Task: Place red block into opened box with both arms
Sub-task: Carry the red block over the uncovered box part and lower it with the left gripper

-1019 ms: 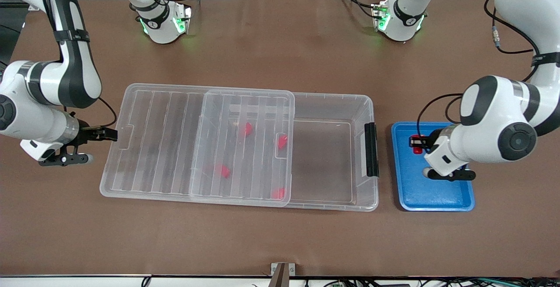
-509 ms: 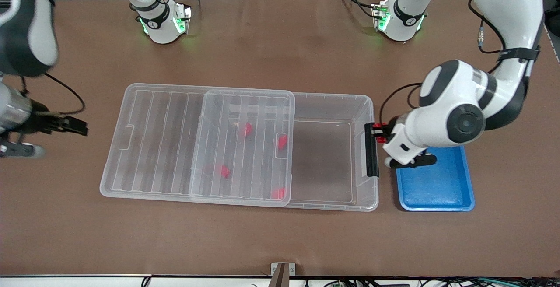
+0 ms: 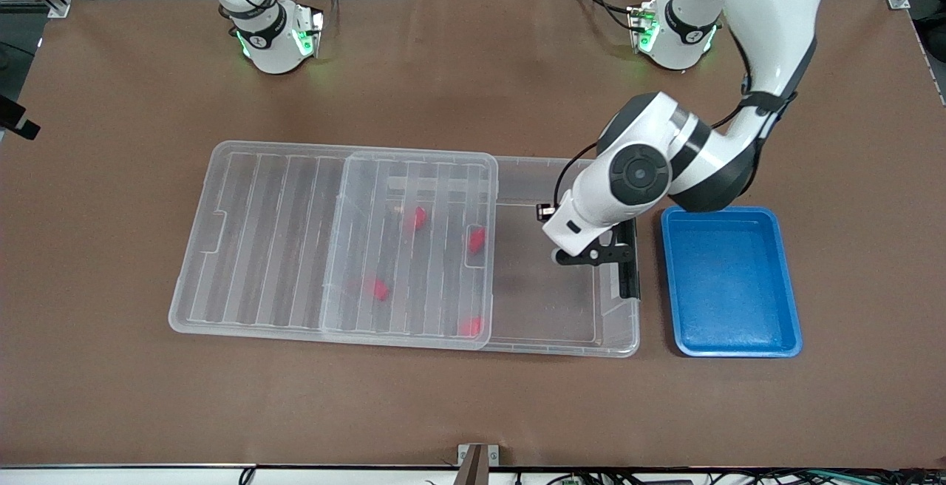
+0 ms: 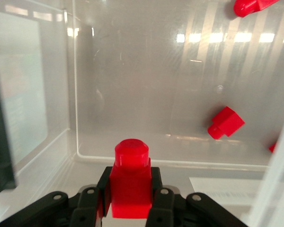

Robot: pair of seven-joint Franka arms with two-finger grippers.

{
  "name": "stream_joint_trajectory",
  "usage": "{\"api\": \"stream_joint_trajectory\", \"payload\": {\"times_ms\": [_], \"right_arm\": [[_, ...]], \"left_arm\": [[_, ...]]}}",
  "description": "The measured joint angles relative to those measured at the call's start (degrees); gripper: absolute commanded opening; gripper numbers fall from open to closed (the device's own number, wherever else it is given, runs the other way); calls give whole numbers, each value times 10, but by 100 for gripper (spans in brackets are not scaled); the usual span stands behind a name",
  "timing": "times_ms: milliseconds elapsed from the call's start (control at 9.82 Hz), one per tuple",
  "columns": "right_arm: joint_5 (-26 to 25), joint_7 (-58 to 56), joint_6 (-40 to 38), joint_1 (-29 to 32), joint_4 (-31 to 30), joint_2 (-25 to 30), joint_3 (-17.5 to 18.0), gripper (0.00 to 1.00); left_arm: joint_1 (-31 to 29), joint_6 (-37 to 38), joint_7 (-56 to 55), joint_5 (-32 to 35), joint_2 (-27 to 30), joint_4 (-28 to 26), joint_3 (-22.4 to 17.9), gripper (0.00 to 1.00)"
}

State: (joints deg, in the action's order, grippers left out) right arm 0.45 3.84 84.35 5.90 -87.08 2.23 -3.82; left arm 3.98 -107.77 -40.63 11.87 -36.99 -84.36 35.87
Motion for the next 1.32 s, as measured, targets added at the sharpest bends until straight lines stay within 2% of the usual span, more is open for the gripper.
{"api": "stream_joint_trajectory", "payload": {"times_ms": [306,713,815,917,1019,1324], "right_arm": [[0,1,11,-1,-15,1,4,100],[0,1,11,-1,-15,1,5,100],[1,1,11,-1,-15,1,5,100],[1,1,11,-1,-15,1,5,100],[1,1,11,-1,-15,1,5,100],[1,1,12,-1,-15,1,5,100]], "left_arm": [[1,-60,0,69,-68,-16,-2,0],[-1,-102,2,107,-122,-22,-13,3],[-1,-113,4,109,-131,-23,-16,15],[-2,-121,4,110,-136,-22,-17,51],[-2,-121,2,109,-136,-21,-16,100],[-5,-133,1,109,-137,-16,-16,100]]}}
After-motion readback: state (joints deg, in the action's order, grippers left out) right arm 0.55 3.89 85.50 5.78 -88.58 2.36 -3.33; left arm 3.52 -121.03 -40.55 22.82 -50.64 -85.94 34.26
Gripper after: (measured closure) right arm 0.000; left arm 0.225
